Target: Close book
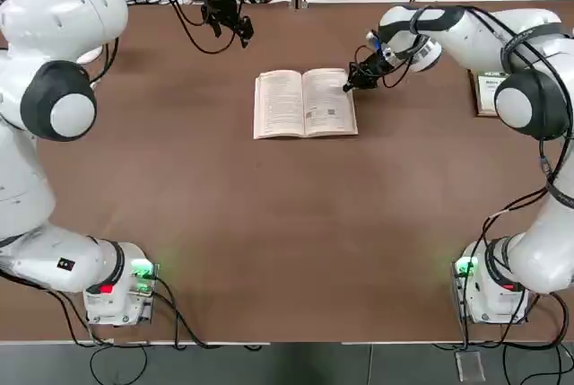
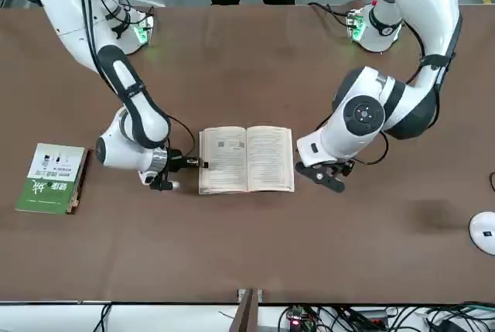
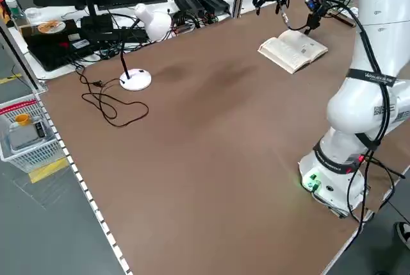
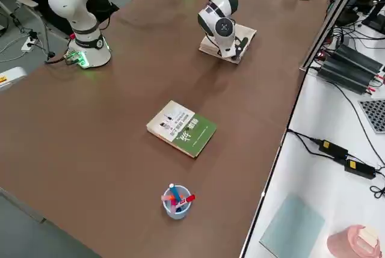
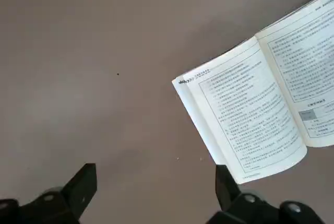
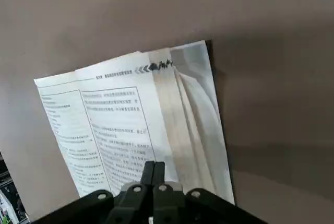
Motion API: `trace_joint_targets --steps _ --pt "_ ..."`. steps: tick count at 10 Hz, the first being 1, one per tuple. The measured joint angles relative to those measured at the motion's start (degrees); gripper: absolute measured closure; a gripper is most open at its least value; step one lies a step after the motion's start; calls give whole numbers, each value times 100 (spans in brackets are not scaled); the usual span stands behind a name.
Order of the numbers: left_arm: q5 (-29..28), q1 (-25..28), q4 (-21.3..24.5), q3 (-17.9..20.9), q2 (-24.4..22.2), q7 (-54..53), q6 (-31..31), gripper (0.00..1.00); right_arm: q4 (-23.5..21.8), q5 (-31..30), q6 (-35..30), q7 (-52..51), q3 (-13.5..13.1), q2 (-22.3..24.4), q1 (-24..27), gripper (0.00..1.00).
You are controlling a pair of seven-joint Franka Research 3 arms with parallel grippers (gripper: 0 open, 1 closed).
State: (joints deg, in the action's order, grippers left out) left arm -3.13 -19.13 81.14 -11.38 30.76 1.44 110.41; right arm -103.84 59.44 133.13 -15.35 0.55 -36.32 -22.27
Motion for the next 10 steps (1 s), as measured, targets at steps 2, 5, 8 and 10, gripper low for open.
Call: trace_joint_targets --steps 2,5,8,10 --pt "0 -2 0 0 25 0 35 0 -9 0 26 0 0 0 -16 99" --pt "0 -2 -1 0 39 0 43 0 -36 0 131 -1 0 -11 -40 99" --pt "0 -2 -2 0 61 0 51 0 -38 0 169 -3 0 -29 -56 99" --pt "0 -2 -2 0 80 0 76 0 -43 0 195 -34 0 -44 -63 99"
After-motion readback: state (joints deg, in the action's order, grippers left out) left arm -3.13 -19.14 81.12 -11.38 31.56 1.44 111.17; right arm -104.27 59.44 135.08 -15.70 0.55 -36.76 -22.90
